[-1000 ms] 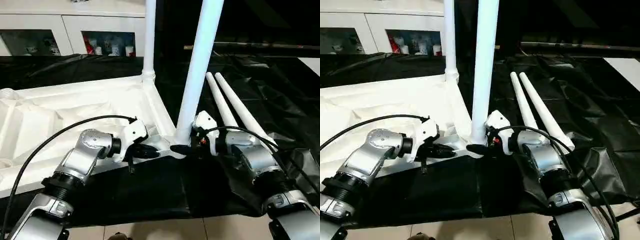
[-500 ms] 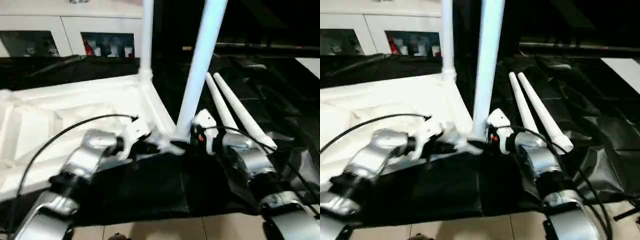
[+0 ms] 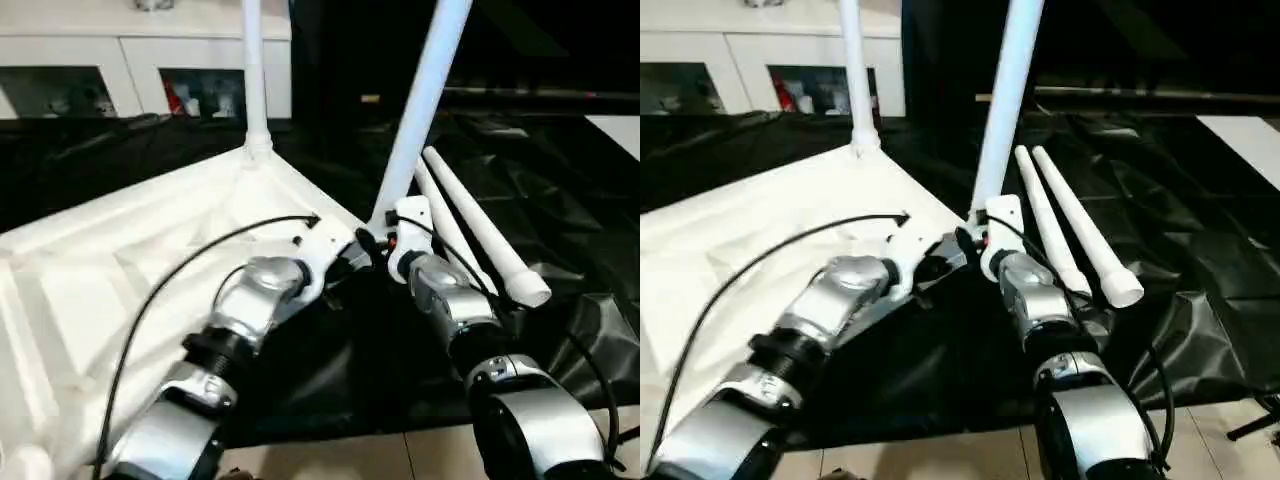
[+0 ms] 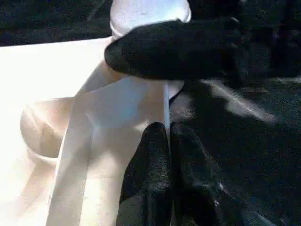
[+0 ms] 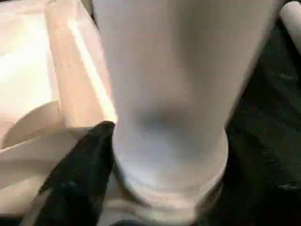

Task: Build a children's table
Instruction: Rotate leg to tighten

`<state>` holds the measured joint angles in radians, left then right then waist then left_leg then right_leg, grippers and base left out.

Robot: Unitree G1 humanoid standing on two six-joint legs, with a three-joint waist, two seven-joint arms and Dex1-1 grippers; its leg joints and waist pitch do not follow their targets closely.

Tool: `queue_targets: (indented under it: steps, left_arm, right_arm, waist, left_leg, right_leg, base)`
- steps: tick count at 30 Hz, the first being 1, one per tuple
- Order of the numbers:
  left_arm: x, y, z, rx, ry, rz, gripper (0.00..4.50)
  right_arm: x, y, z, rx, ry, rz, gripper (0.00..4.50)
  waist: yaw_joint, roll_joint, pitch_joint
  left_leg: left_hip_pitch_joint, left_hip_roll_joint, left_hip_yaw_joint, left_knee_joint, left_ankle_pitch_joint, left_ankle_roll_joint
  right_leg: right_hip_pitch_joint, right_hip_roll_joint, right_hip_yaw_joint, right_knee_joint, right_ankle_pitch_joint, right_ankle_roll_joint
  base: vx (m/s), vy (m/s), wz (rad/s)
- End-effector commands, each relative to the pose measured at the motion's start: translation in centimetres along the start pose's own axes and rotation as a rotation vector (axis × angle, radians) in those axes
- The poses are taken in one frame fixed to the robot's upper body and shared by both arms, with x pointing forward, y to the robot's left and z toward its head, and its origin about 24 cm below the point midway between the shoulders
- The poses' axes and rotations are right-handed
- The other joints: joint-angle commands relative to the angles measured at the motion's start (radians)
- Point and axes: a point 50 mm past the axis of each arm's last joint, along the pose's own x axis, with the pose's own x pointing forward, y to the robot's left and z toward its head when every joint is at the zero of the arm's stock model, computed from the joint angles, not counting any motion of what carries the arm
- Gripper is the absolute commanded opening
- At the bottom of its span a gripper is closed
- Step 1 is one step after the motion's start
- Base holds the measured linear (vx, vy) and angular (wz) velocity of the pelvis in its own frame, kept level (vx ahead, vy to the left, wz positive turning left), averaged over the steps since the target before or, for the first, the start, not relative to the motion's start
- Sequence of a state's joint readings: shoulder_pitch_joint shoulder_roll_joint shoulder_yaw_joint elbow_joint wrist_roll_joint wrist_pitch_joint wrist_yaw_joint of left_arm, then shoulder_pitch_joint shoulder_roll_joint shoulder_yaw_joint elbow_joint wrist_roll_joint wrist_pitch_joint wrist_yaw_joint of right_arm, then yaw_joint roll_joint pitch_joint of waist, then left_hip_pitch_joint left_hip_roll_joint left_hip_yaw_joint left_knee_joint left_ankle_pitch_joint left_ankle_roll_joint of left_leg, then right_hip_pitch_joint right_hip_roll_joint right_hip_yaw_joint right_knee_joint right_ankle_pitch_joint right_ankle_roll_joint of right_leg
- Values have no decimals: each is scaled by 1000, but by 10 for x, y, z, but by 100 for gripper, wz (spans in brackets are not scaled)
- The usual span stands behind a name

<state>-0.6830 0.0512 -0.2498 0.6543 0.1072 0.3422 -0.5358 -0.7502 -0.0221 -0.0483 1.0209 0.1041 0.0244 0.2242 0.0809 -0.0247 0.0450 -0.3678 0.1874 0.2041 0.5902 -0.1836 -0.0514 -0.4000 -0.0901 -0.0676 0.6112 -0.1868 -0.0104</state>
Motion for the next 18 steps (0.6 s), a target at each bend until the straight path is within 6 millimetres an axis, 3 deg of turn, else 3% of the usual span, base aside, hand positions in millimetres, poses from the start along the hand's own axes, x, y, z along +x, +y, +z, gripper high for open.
queue_targets:
  steps: [1, 5, 8, 14, 15, 18]
  left_arm:
    - [-1, 6, -8, -43, 5, 58, 0]
    - [-4, 10, -9, -6, 3, 46, 0]
    - [-8, 14, -9, 19, -9, 22, 0]
    - [-26, 28, -18, 99, -23, -71, 0]
    - [-31, 29, -20, 113, -23, -108, 0]
    - [-38, 29, -21, 154, -43, -181, 0]
  right_arm:
    - [0, 5, -13, 16, 51, 22, 384]
    - [0, 4, -1, -25, -5, 56, 398]
    - [-2, -1, 7, -115, -34, 111, 437]
    - [-22, -23, 17, -304, 4, 314, 444]
    - [-29, -27, 19, -326, 12, 377, 444]
    - [-40, -28, 22, -343, 7, 483, 444]
  waist:
    - [-1, -10, -59]
    - [-4, -11, -57]
    - [-10, -12, -56]
    - [-11, -14, -56]
    - [-11, -10, -57]
    - [-11, -9, -58]
  left_leg:
    - [11, 44, -23, -71, -186, 37]
    - [11, 43, -24, -72, -219, 31]
    - [8, 44, -27, -74, -232, 27]
    - [3, 43, -26, -71, -201, 58]
    - [3, 45, -26, -70, -191, 61]
    - [4, 46, -26, -69, -183, 71]
  right_leg:
    - [40, -65, 45, -76, -203, -191]
    - [39, -65, 46, -83, -263, -178]
    - [39, -65, 44, -86, -291, -171]
    - [44, -63, 44, -83, -253, -167]
    - [45, -64, 46, -80, -242, -168]
    - [47, -61, 45, -76, -196, -189]
  base:
    - [0, 0, 0]
    - [0, 0, 0]
    - [0, 0, 0]
    - [0, 0, 0]
    - [0, 0, 0]
    - [0, 0, 0]
